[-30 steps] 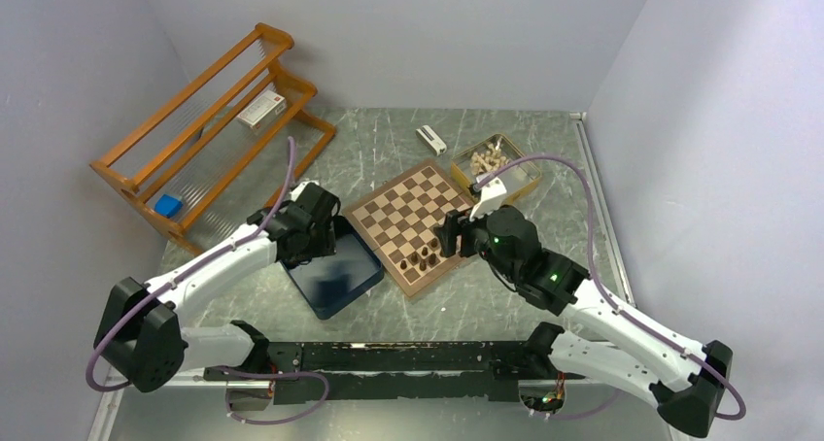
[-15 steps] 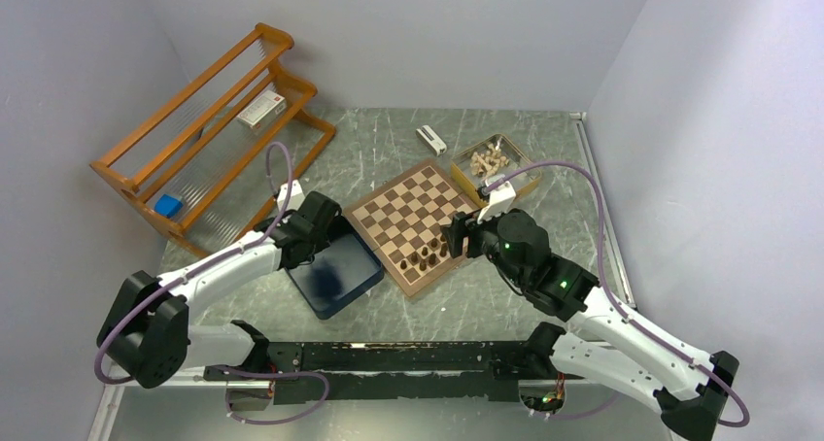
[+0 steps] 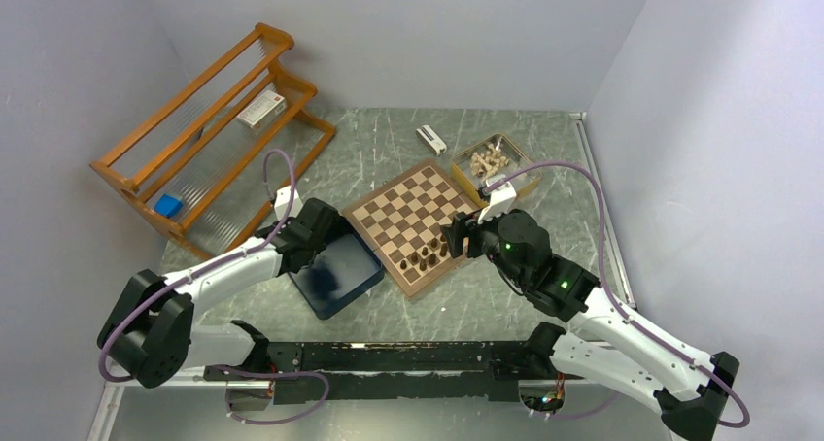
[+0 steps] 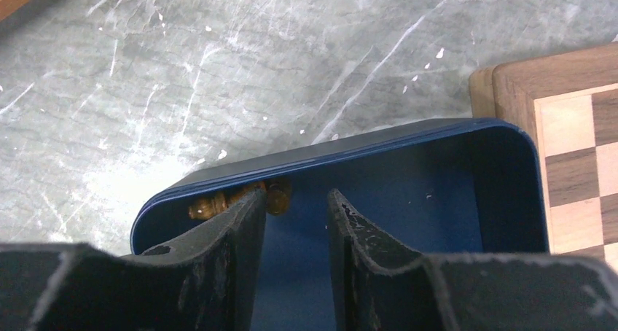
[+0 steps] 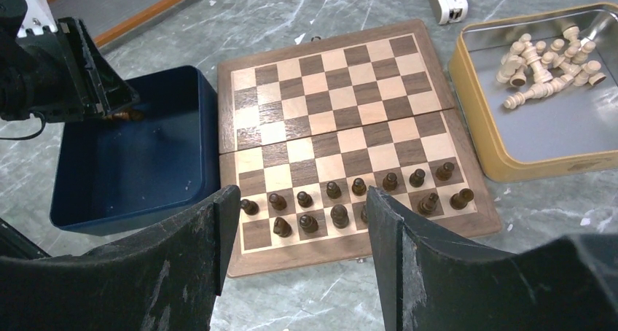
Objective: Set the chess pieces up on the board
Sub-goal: Pick up the chess piece from the storage box, then place the chess piece on the chessboard.
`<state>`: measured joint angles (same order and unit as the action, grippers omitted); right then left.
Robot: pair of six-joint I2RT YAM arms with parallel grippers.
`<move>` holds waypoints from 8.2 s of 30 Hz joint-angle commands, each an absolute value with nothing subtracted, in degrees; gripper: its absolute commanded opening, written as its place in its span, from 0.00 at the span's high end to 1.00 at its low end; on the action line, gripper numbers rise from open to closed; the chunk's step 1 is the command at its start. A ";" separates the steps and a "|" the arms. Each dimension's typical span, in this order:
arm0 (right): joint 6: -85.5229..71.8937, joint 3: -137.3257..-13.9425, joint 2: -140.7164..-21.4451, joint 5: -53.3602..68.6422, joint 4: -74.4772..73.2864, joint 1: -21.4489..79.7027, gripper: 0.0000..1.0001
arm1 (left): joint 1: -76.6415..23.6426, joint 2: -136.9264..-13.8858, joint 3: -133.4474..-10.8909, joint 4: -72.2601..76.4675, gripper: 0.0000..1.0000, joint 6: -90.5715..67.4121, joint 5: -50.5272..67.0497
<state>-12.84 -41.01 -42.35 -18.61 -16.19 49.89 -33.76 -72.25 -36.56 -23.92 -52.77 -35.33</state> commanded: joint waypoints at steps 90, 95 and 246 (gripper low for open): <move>-11.69 -39.70 -41.44 -18.45 -17.28 50.07 0.31 | -32.70 -75.34 -35.69 -20.73 0.80 -55.53 -34.88; -11.71 -39.88 -41.58 -18.36 -17.45 50.06 0.31 | -32.70 -74.81 -36.01 -20.21 0.88 -54.08 -33.85; -17.25 -39.90 -34.67 -19.12 -14.82 38.08 0.97 | -70.02 -78.75 -51.60 -15.83 0.95 -28.14 -25.38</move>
